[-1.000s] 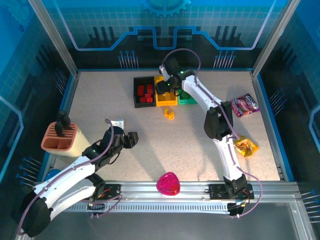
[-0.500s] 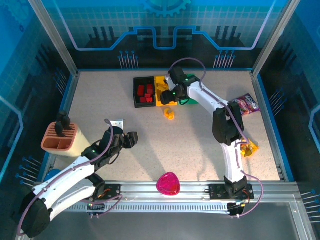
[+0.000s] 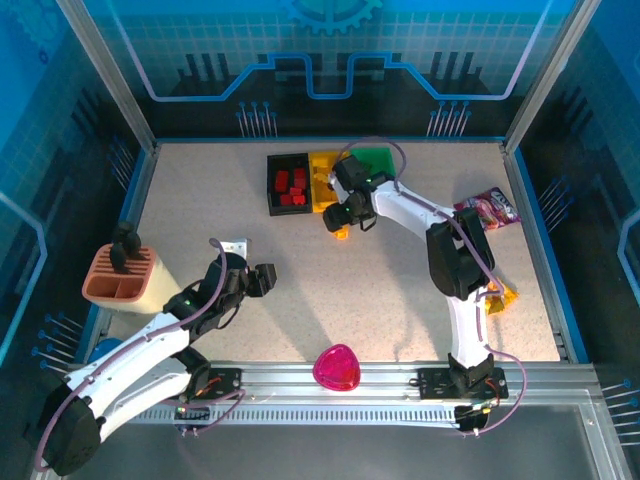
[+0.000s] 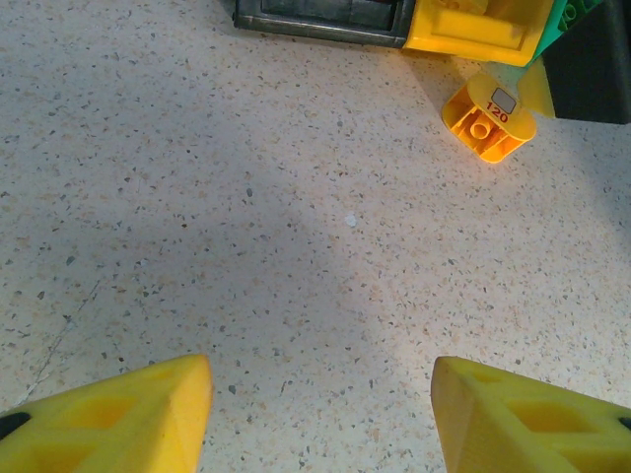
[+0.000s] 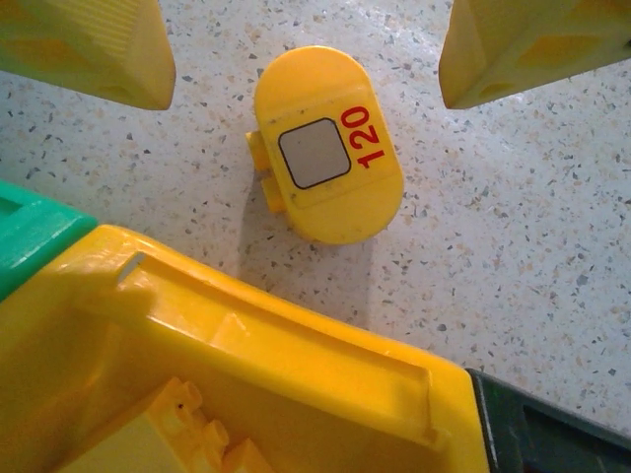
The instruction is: Sort the legos into containers by color
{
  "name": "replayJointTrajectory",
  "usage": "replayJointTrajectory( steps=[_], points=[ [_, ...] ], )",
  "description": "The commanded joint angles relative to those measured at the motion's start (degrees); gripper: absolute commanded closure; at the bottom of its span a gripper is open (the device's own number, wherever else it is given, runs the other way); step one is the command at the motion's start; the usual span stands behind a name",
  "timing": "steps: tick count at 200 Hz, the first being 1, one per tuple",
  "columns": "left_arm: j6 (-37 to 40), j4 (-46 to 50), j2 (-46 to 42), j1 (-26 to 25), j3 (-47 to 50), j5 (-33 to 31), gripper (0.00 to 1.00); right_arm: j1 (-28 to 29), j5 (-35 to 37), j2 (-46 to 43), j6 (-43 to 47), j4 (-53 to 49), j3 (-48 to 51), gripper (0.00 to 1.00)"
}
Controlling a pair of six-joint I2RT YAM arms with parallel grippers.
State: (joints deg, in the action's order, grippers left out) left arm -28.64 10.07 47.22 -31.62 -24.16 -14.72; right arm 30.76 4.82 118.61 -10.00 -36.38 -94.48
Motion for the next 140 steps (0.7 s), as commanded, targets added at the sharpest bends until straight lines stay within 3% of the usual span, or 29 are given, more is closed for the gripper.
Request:
replayJointTrajectory(
  steps=[1, 87, 113, 140],
  points=[
    [-0.9, 0.0, -0.7, -0.1, 0.6, 0.6, 0.39, 1.0, 2.3, 2.0, 1.1, 1.4, 0.4, 0.28],
    [-0.5, -0.9, -0.6, -0.1, 0.5, 0.9, 0.38, 2.6, 3.8, 7.2, 2.1, -1.0, -2.8, 0.29],
    [-0.4, -1.1, -0.5, -0.2, 0.5, 0.8, 0.38, 3.2, 4.5, 7.9, 1.8, -0.9, -2.9, 0.35],
    [-0.3, -1.0, -0.5, -0.1, 0.0, 1.0, 0.38, 3.9, 5.9, 8.0, 1.9, -0.9, -3.0, 0.48]
  ],
)
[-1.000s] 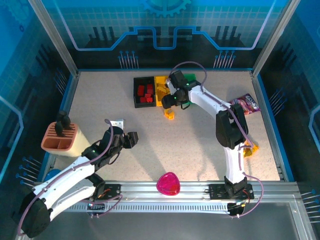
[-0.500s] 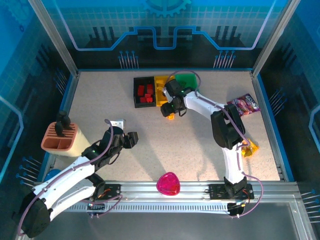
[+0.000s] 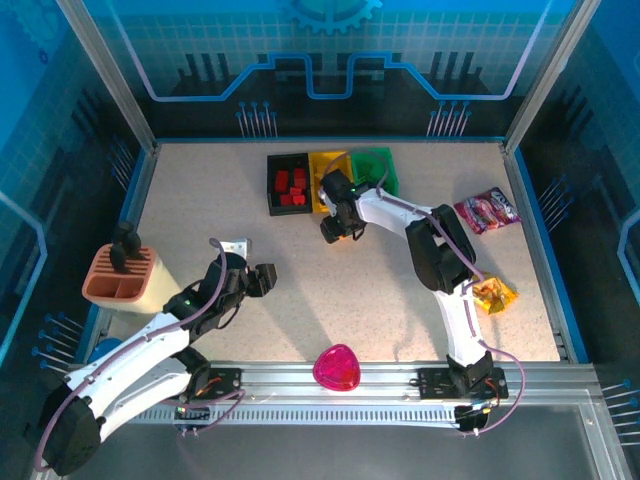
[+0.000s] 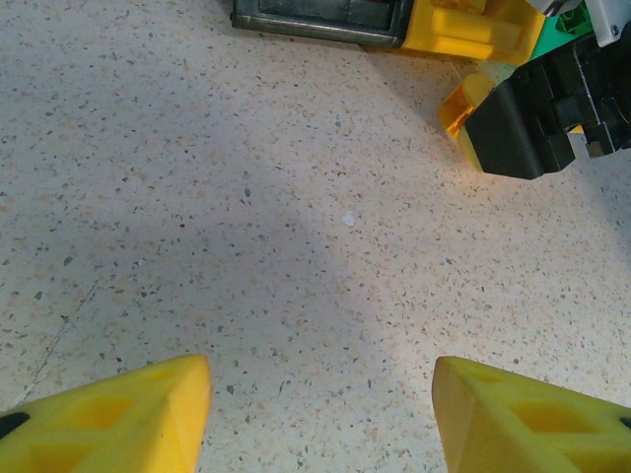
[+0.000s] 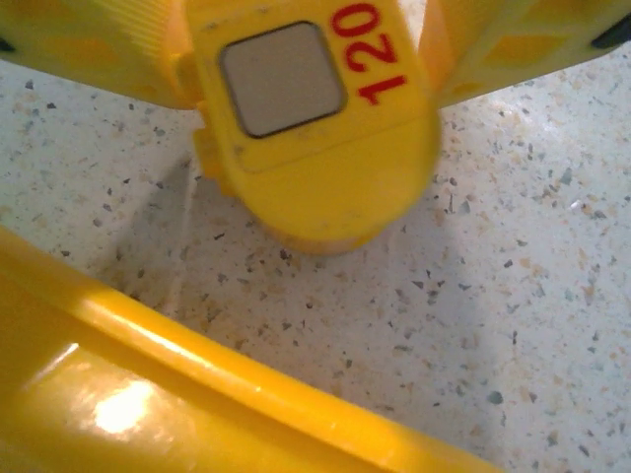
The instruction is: Sort the legos into containers by color
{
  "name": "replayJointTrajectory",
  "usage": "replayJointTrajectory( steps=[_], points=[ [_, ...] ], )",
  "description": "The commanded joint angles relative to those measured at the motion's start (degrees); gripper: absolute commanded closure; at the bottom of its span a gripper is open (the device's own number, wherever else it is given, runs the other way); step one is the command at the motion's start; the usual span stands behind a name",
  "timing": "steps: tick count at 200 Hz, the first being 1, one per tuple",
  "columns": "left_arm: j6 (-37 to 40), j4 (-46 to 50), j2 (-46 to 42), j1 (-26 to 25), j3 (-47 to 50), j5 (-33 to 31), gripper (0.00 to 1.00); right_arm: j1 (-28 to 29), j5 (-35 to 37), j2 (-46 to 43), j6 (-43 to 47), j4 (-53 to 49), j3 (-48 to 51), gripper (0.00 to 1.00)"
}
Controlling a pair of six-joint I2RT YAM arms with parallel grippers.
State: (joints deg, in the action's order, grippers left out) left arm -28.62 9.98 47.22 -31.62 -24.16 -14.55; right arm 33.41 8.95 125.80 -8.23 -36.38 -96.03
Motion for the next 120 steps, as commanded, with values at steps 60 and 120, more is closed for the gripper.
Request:
replayJointTrajectory(
  steps=[60, 120],
  points=[
    [0.3, -1.6, -0.4, -0.1, -0.3, 0.5, 0.39, 2.7, 4.6, -4.0, 0.0, -0.3, 0.6, 0.69],
    [0.4, -1.1, -1.4, -0.2, -0.1, 0.6, 0.39, 2.5, 7.0, -10.6, 1.1, -0.7, -0.9, 0.72]
  ],
)
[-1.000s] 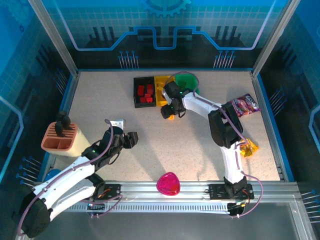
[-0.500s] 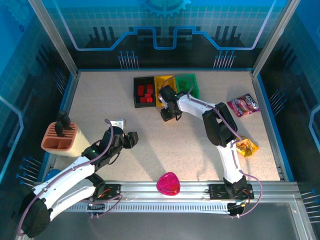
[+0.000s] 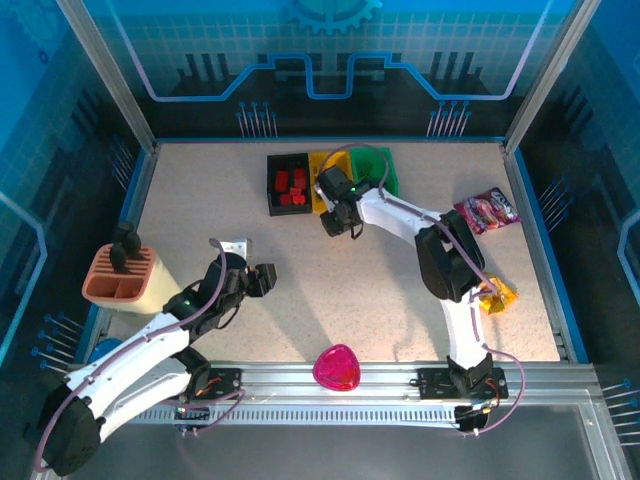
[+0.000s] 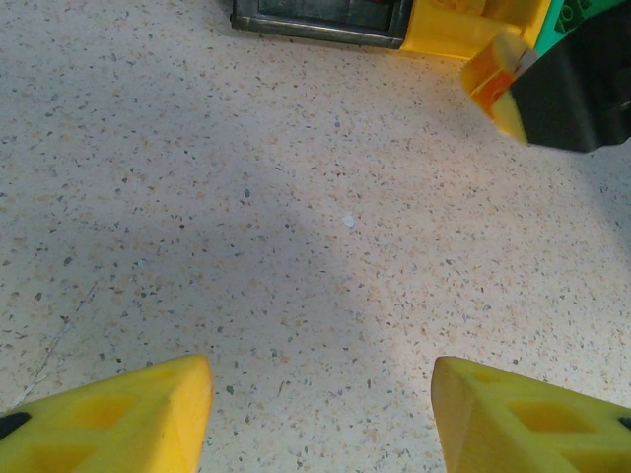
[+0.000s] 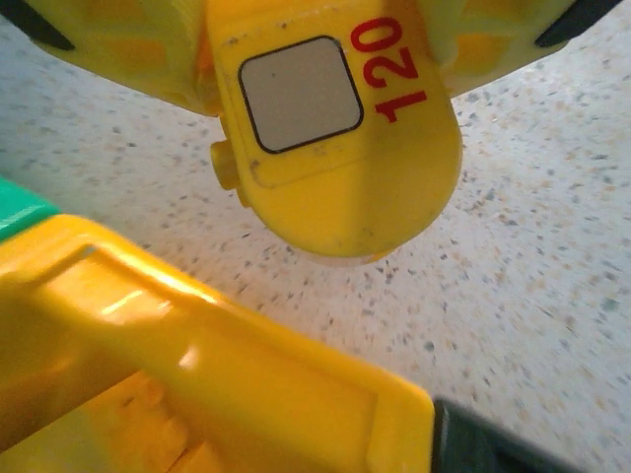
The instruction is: Sort the legos into containers by color
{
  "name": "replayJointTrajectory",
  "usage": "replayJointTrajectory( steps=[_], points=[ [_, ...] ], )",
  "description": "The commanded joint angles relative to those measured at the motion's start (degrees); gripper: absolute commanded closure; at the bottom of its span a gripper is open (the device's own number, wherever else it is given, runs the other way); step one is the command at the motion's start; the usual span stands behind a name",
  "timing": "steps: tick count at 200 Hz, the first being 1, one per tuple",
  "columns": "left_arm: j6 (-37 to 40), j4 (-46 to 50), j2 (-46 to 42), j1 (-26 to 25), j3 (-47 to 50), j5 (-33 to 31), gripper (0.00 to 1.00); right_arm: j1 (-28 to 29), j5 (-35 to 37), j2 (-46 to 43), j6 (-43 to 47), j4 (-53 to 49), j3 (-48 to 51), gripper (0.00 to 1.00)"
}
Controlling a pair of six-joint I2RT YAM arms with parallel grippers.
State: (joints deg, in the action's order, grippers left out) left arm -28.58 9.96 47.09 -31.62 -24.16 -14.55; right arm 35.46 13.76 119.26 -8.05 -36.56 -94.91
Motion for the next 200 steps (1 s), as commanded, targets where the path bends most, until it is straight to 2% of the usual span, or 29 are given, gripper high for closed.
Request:
replayJointTrajectory(
  steps=[1, 73, 146, 200],
  points=[
    [0.3, -1.0, -1.3, -0.1, -0.1, 0.7, 0.39, 0.4, 2.2, -4.1, 1.0, -0.5, -2.1, 0.72],
    [1.4, 0.4, -2.9, -0.2, -1.0, 0.1, 0.39, -2.0, 1.8, -3.1, 2.7, -3.9, -13.1, 0.72],
    [2.3, 1.0, -3.8, -0.1, -0.9, -0.8, 0.39, -5.4, 0.0, 7.0, 3.2, -10.5, -31.3, 0.71],
    [3.5, 0.5, -4.4, -0.1, -0.9, -0.4, 0.39, -7.4, -1.7, 13.7, 2.4, -13.2, -41.0, 0.7]
  ],
)
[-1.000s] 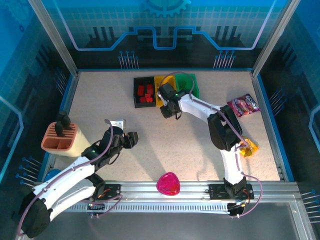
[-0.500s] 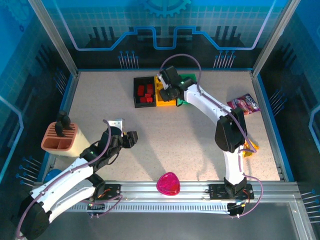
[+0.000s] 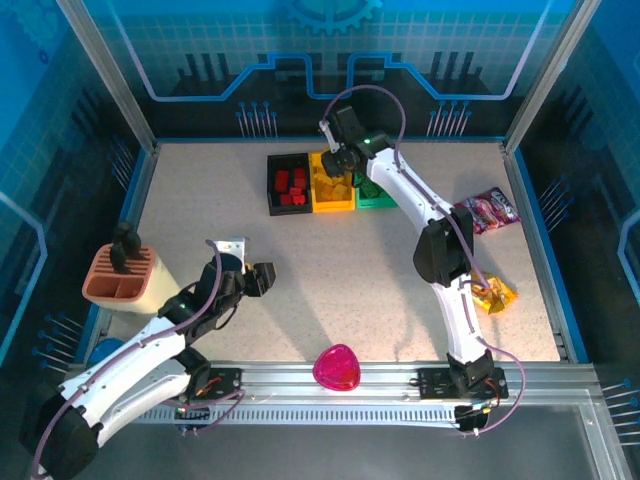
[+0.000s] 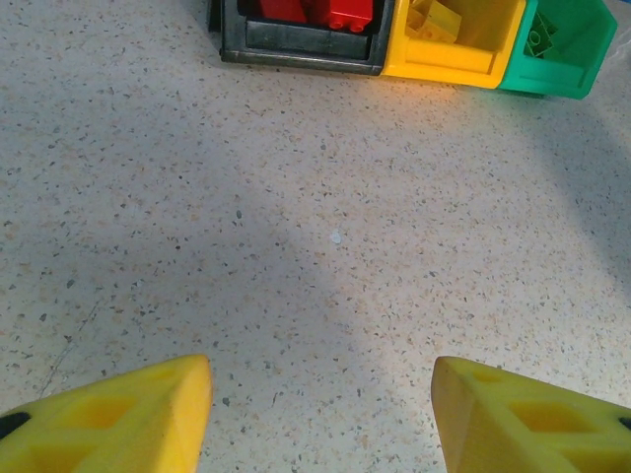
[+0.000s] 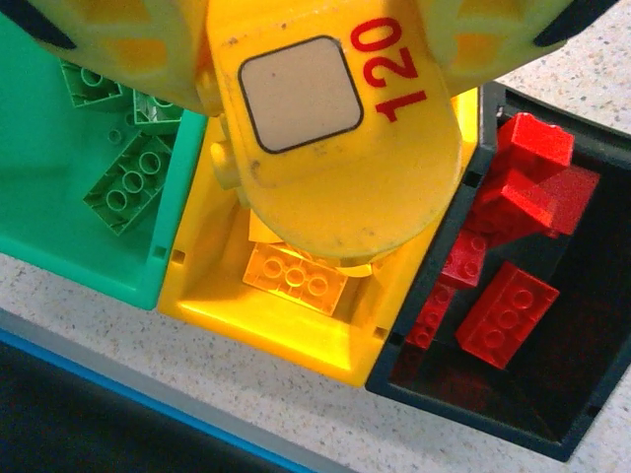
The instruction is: Sort the legos into containers by color
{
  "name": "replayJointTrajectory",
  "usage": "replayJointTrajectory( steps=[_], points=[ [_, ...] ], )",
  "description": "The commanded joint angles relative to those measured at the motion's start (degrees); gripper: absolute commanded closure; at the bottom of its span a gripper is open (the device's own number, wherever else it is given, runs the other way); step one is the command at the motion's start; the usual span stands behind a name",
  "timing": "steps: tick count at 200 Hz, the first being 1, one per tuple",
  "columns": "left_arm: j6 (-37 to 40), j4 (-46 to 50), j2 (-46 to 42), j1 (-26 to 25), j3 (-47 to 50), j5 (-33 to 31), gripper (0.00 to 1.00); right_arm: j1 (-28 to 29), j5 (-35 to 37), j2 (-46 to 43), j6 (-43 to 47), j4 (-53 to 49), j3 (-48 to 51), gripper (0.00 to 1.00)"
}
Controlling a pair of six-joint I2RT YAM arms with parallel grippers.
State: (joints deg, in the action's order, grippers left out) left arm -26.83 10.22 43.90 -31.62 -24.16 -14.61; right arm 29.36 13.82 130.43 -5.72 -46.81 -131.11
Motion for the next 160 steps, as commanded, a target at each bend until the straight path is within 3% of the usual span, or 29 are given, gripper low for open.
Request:
replayJointTrajectory(
  steps=[1, 108, 116, 119, 130, 139, 160],
  points=[
    [1.8, 0.2, -1.3, -0.2, -0.9, -0.3, 0.39, -1.3, -1.8, 2.6, 0.0, -2.9, -5.0, 0.7],
    [3.2, 0.2, -1.6, -0.2, -1.7, -0.8, 0.38, -2.8, -5.2, 11.8, -2.4, -3.1, -10.4, 0.63],
    [3.3, 0.3, -1.6, -0.1, -1.7, -0.8, 0.38, -2.8, -5.4, 11.8, -2.5, -3.1, -10.5, 0.55],
    [3.3, 0.4, -1.6, -0.1, -1.8, -0.9, 0.38, -2.9, -5.7, 11.6, -2.6, -3.1, -10.5, 0.44],
    [3.5, 0.5, -1.7, -0.1, -1.9, -0.9, 0.38, -2.8, -6.5, 11.0, -2.6, -3.1, -10.4, 0.22],
    [3.6, 0.6, -1.6, -0.2, -2.0, -0.9, 0.38, -2.7, -6.3, 10.3, -2.8, -3.1, -10.3, 0.16],
    [3.6, 0.4, -1.6, -0.2, -2.0, -1.0, 0.38, -2.7, -6.3, 7.5, -2.8, -2.4, -8.6, 0.15]
  ],
)
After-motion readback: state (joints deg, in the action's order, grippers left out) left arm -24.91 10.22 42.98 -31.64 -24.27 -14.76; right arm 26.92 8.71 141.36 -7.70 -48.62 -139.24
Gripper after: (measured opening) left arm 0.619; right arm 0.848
